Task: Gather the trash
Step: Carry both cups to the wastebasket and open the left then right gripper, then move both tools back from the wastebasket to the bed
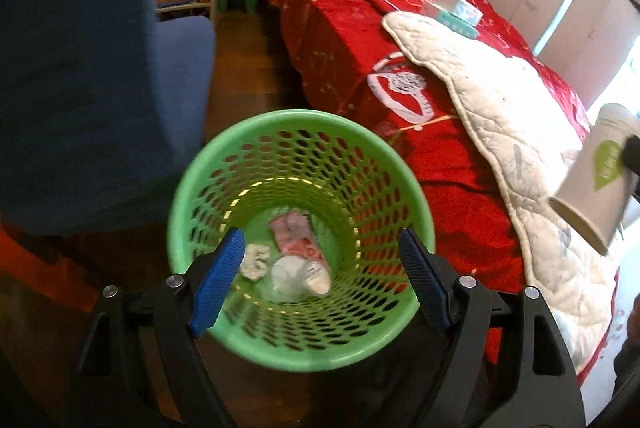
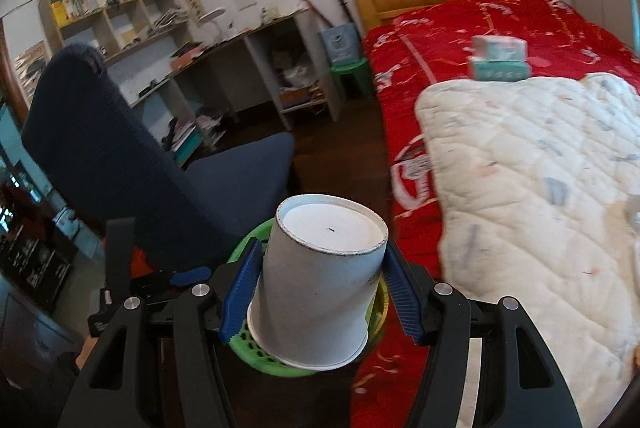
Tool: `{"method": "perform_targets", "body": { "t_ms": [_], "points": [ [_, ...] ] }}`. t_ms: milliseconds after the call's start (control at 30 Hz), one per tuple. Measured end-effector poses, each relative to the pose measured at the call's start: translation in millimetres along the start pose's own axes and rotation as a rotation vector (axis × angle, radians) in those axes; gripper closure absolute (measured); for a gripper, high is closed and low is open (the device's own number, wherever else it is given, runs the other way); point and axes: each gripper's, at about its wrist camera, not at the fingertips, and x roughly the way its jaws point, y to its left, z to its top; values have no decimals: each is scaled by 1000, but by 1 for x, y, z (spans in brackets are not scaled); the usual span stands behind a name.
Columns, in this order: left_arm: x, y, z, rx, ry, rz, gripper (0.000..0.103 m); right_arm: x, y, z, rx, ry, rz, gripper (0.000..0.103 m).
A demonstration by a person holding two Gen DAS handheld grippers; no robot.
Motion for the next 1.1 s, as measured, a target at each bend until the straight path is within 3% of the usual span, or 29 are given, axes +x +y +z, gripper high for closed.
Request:
{"method": "perform_targets", "body": {
  "t_ms": [367,500,767,1100],
  "points": [
    [-23,25,-12,-52,-31,44,19,65,34,-1,-29,77,39,42],
    [-20,23,-14,-56,-16,35,19,71,32,-5,-3,82,42,36],
    [-17,-7,-10,-11,-18,0,18,28,3,-18,23,44,-41,28],
    [-6,-62,-7,78,6,-61,18,-53,-91,-55,150,13,-271,27]
  ]
}}
